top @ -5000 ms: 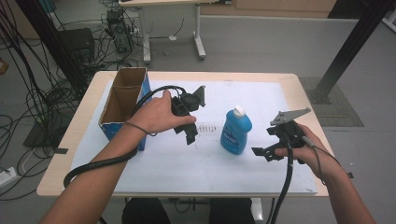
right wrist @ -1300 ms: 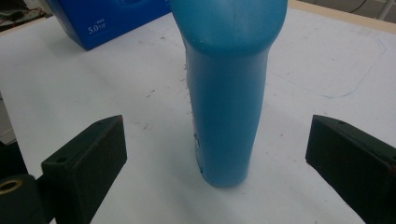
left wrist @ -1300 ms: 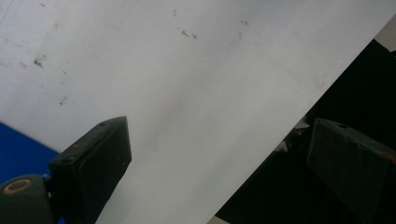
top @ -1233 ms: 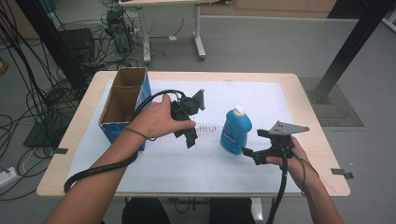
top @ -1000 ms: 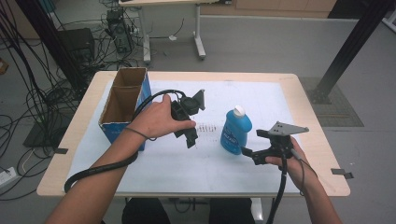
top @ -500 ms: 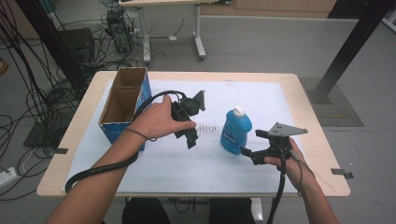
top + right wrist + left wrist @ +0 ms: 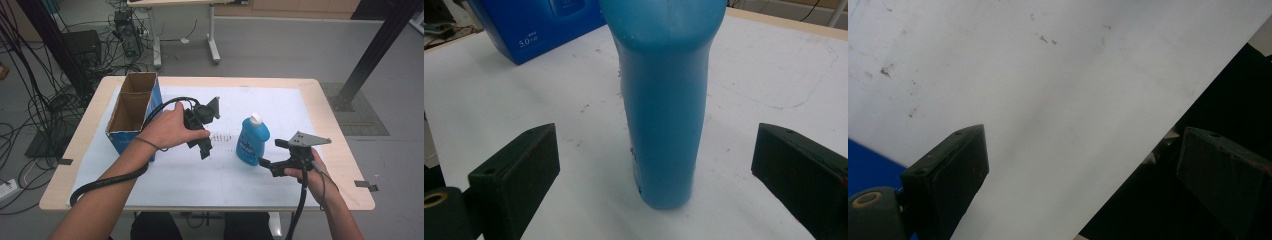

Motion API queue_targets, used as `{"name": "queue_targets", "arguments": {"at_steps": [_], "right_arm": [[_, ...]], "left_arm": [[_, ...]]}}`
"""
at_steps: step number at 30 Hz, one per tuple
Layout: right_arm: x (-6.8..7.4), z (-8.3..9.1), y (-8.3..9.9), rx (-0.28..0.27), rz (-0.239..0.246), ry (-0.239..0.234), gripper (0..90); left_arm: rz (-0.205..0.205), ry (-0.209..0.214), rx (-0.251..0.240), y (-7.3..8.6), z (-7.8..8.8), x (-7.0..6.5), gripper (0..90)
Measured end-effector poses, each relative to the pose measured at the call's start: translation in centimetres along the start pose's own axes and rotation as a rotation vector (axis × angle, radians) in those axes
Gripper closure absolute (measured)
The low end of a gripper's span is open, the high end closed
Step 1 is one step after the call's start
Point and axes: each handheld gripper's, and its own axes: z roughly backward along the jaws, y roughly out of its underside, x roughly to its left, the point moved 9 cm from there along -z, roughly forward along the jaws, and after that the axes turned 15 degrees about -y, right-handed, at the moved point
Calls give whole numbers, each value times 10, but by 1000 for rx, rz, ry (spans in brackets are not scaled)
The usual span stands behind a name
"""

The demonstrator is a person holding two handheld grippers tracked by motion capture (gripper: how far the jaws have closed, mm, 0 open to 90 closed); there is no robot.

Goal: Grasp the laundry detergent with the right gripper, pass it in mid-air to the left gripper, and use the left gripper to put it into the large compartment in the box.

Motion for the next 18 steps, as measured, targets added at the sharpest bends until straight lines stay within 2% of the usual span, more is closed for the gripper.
{"name": "queue_targets", "arguments": {"at_steps": [18], "right_arm": [[0, 0, 0, -6, -3, 0, 52]], "left_arm": [[0, 1, 0, -1, 1, 0, 67]]}}
